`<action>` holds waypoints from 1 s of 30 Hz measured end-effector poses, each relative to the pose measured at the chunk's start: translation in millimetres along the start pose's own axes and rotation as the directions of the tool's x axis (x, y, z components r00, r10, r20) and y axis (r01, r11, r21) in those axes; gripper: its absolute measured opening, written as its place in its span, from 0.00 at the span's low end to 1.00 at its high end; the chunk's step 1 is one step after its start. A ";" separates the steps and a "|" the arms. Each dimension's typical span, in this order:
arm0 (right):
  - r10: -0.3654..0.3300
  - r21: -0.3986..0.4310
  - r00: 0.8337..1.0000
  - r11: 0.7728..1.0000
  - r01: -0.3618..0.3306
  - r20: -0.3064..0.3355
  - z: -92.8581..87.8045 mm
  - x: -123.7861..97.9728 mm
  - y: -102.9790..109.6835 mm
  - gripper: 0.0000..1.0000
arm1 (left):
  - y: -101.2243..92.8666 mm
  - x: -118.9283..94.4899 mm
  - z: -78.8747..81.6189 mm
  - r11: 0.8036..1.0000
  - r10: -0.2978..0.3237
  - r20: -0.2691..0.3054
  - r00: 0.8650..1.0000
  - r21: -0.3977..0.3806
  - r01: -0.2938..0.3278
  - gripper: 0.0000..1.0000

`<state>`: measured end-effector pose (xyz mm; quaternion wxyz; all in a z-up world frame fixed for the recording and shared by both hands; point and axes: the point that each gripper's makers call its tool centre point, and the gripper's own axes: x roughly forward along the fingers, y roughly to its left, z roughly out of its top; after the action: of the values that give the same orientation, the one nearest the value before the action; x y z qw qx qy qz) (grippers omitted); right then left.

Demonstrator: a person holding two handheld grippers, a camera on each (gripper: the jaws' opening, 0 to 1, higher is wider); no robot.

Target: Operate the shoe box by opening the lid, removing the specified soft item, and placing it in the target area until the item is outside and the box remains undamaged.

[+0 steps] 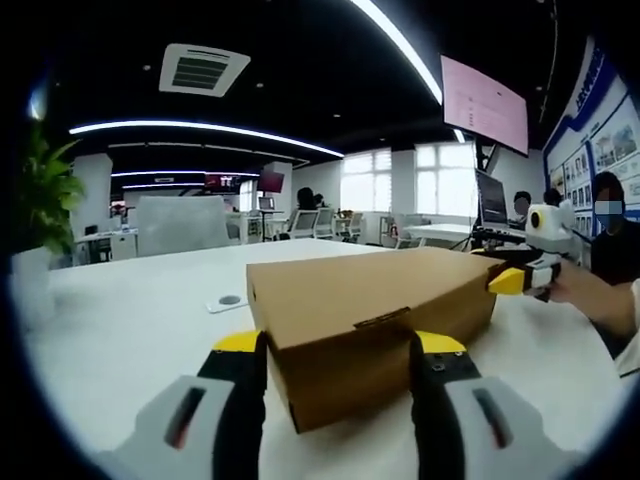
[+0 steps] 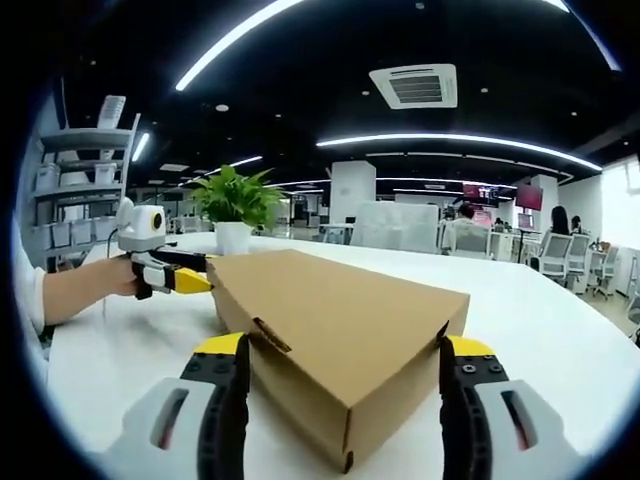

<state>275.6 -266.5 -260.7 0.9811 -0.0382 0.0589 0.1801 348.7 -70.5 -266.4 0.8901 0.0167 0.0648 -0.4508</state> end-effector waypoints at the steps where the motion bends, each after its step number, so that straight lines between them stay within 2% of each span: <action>1: 0.001 0.000 1.000 1.000 -0.001 -0.001 0.1 0.0 0.3 0.79 | -0.2 -0.5 0.2 1.000 0.003 -0.003 1.000 0.000 -0.003 0.58; 6: 0.018 -0.004 1.000 1.000 -0.018 0.002 0.3 -1.4 2.1 0.79 | -2.5 -5.4 -0.4 1.000 0.022 -0.021 1.000 -0.002 -0.022 0.58; 15: 0.050 -0.009 0.999 0.999 -0.050 0.008 0.8 -5.4 7.8 0.79 | -8.5 -17.4 -2.1 0.998 0.057 -0.002 0.998 -0.007 -0.057 0.58; 20: 0.057 -0.011 0.998 0.998 -0.056 0.012 0.6 -5.9 10.6 0.79 | -9.7 -21.4 -2.4 0.997 0.071 -0.024 0.997 -0.007 -0.071 0.58; 30: 0.079 -0.014 0.997 0.997 -0.079 0.015 0.7 -7.7 14.9 0.79 | -14.8 -32.2 -4.0 0.996 0.093 0.000 0.996 -0.011 -0.093 0.58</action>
<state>263.2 -255.2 -259.8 0.9734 -0.0411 0.0513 0.2193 317.5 -53.2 -265.8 0.9102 0.0145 0.0663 -0.4085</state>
